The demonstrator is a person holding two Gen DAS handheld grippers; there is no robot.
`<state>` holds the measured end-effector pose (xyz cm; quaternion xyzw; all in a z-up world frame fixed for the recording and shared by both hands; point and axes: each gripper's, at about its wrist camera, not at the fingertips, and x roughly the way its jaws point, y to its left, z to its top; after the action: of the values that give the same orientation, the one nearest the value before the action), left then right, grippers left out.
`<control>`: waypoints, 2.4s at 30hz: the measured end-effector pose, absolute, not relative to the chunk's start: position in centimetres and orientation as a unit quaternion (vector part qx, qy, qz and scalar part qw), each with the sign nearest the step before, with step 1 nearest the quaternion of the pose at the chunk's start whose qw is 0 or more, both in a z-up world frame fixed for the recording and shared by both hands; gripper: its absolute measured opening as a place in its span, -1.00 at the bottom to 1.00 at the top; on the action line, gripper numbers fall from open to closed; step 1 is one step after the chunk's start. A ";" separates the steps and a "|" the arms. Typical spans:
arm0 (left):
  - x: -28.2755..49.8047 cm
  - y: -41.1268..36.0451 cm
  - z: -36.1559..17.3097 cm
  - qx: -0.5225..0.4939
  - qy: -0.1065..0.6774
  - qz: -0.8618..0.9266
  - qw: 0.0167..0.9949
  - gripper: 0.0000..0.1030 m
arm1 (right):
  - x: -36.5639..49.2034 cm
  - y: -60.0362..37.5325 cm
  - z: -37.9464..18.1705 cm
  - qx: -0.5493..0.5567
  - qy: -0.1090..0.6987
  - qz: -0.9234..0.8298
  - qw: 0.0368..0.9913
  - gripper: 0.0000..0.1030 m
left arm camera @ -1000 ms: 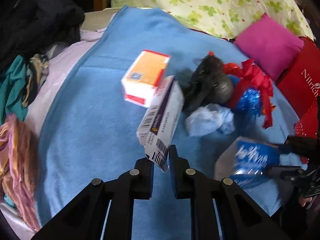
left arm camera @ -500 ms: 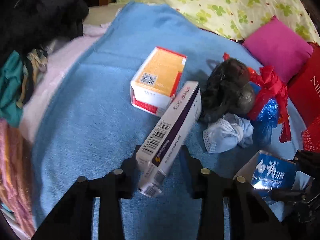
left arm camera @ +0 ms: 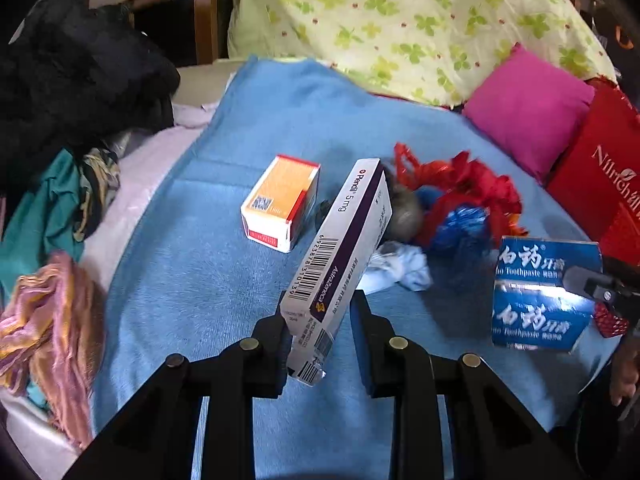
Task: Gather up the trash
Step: 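Carry both held boxes over the red mesh basket, then open both tools to drop the boxes into the red basket, then move both tools back to the trash pile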
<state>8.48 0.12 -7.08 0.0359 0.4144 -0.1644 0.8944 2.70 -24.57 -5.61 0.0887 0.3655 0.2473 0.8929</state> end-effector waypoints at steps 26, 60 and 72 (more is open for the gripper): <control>-2.2 -30.4 3.9 0.161 0.309 -0.425 0.835 -0.42 | -18.3 -48.3 5.4 0.240 0.035 -0.061 0.968 -0.39; 3.4 -9.5 -1.7 0.115 0.362 -0.153 0.912 0.35 | -9.8 -34.7 3.3 0.132 0.118 0.089 0.980 0.59; 7.3 -5.6 -6.8 0.072 0.413 -0.136 0.898 0.35 | 2.3 -32.8 -4.5 0.213 0.347 0.099 0.908 0.35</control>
<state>7.34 -5.60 -6.85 0.0718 0.4130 -0.1360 0.8976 2.30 -32.82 -4.51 0.2129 0.3470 0.0993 0.9080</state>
